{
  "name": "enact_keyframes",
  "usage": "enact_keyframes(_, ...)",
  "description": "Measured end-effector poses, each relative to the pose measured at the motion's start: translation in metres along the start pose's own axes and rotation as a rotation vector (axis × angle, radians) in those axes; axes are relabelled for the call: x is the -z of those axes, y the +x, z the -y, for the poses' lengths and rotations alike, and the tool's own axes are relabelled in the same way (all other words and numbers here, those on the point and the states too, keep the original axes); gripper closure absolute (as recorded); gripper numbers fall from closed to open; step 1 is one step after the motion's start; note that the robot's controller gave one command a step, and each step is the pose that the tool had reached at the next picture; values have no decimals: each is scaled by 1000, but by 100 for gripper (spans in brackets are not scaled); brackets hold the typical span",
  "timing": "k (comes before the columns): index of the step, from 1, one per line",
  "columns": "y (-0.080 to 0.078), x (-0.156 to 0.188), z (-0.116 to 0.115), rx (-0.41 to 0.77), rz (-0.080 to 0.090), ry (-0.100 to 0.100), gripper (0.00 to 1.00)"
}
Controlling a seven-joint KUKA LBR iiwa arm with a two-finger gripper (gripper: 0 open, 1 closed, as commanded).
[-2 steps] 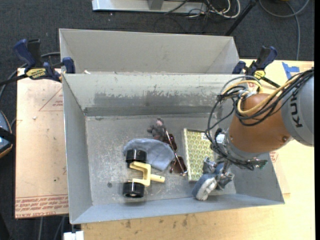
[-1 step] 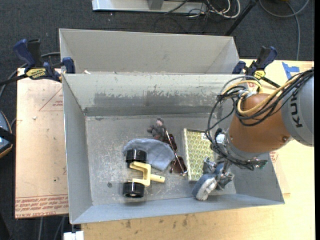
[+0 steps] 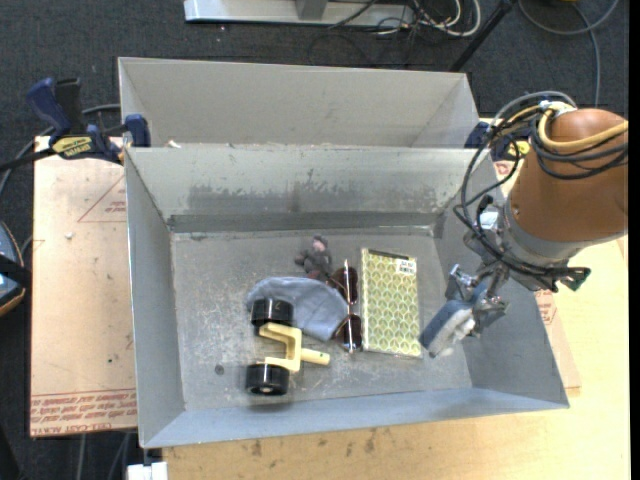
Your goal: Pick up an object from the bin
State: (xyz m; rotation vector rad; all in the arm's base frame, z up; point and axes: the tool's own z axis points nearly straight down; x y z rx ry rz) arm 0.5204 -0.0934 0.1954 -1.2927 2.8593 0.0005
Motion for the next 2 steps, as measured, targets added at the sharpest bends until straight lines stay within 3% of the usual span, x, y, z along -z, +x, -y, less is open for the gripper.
enact_keyframes(1,0,0,0,0,0,-1,100)
enact_keyframes(2,0,52,11,-23,-2,-5,100)
